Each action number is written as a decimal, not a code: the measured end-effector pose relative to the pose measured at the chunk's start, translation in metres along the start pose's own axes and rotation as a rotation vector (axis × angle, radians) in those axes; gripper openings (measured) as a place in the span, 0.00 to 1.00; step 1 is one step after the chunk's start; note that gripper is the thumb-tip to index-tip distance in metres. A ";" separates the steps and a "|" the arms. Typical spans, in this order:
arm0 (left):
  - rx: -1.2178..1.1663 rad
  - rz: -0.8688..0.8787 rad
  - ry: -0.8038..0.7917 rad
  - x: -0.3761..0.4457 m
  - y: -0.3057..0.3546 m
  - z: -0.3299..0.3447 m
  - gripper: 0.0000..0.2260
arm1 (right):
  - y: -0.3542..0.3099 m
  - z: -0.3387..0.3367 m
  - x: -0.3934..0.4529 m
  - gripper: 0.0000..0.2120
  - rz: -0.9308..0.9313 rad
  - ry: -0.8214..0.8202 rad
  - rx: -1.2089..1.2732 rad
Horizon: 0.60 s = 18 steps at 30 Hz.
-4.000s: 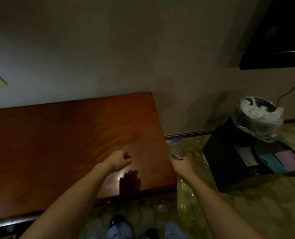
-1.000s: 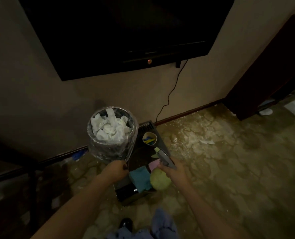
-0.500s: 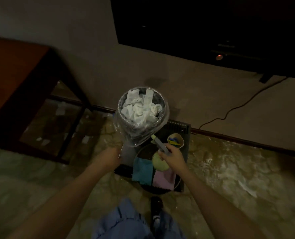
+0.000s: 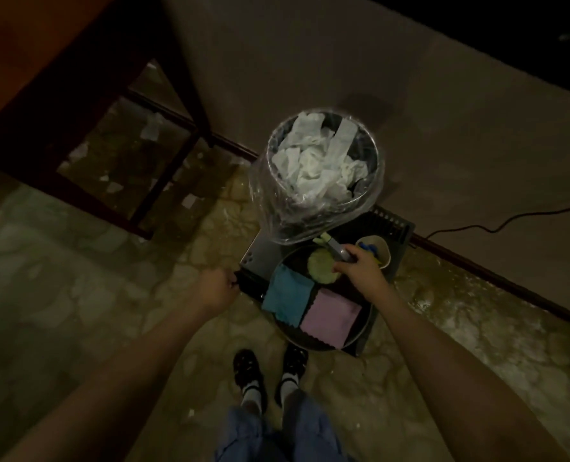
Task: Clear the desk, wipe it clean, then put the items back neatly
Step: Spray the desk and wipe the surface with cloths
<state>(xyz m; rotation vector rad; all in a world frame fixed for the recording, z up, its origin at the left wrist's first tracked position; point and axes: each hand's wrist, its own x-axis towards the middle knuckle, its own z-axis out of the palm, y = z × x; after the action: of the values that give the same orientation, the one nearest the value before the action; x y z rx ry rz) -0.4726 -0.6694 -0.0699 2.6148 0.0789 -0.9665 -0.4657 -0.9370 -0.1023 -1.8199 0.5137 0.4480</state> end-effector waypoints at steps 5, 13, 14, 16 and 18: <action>-0.050 -0.026 0.012 0.009 -0.001 0.020 0.11 | 0.020 0.000 0.014 0.17 0.010 -0.024 -0.078; -0.037 -0.014 -0.040 0.018 0.008 0.039 0.11 | 0.032 -0.006 0.023 0.22 0.054 -0.049 0.077; -0.037 -0.018 -0.053 0.020 0.009 0.041 0.11 | 0.031 -0.007 0.021 0.23 0.047 -0.044 0.103; -0.037 -0.015 -0.067 0.023 0.013 0.045 0.10 | 0.033 -0.008 0.009 0.25 0.033 0.053 0.136; -0.008 0.005 -0.069 0.026 0.018 0.047 0.10 | 0.043 -0.008 -0.010 0.23 0.047 0.236 0.094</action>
<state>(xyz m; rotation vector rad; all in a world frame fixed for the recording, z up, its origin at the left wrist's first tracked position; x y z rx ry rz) -0.4787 -0.7044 -0.1136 2.5704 0.0590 -1.0520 -0.4978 -0.9546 -0.1284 -1.7825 0.7292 0.2371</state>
